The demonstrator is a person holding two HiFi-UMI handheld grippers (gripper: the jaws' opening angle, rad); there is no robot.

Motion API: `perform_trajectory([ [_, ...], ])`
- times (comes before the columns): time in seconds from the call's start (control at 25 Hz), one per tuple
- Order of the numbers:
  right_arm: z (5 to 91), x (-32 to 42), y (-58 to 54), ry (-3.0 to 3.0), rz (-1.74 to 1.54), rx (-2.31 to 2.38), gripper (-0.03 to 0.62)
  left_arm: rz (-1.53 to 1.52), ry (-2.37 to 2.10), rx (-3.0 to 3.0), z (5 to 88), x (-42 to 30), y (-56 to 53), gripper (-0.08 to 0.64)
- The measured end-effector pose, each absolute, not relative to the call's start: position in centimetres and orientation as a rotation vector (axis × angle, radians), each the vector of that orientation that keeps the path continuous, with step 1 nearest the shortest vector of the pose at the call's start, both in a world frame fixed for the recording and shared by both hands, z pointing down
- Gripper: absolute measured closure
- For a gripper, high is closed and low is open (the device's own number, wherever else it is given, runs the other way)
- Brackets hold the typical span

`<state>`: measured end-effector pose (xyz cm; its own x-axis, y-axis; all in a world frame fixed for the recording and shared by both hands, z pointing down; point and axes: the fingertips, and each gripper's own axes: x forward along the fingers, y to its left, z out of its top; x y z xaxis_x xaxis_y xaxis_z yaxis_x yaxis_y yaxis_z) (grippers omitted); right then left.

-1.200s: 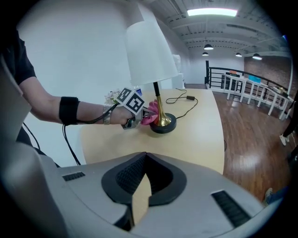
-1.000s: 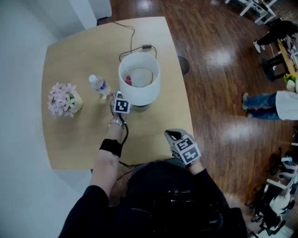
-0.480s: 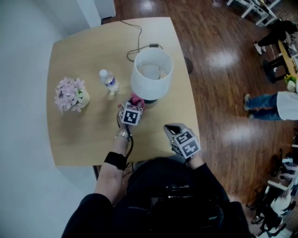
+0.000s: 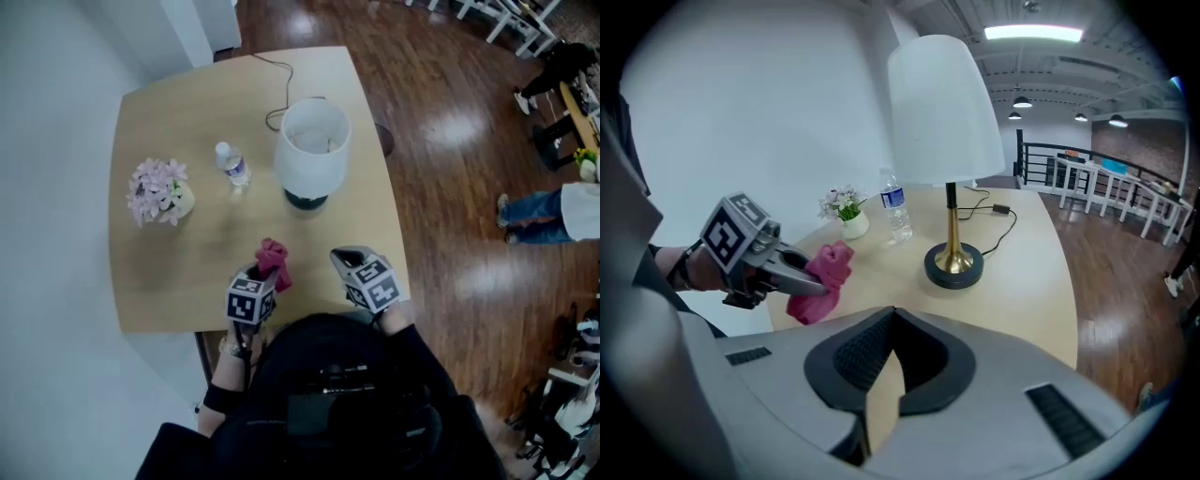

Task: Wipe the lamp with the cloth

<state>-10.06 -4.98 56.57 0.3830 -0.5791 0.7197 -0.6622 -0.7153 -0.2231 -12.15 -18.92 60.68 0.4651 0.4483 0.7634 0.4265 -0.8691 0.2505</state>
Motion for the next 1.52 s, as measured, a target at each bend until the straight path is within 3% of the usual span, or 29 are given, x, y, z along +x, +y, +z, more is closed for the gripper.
perform_trajectory([
  [0.28, 57.2, -10.8, -4.6, -1.133, 1.281, 2.524, 0.588, 1.441, 0.667, 2.648, 61.2, -14.3, -22.1, 0.469],
  [0.64, 57.2, -11.3, -3.6, -1.14, 1.292, 2.505, 0.588, 1.578, 0.504, 2.595, 67.2, -9.7, -25.7, 0.466],
  [1.24, 58.0, -11.3, -0.7, -1.111, 1.329, 2.51, 0.588, 1.653, 0.443, 2.534, 70.0, -5.3, -28.9, 0.457],
  [1.36, 58.1, -11.4, -0.6, -1.125, 1.337, 2.511, 0.588, 1.631, 0.44, 2.502, 69.9, -5.7, -28.6, 0.405],
  [1.52, 58.2, -11.2, -0.5, -1.142, 1.329, 2.507, 0.588, 1.574, 0.432, 2.495, 69.2, -6.2, -28.3, 0.251],
])
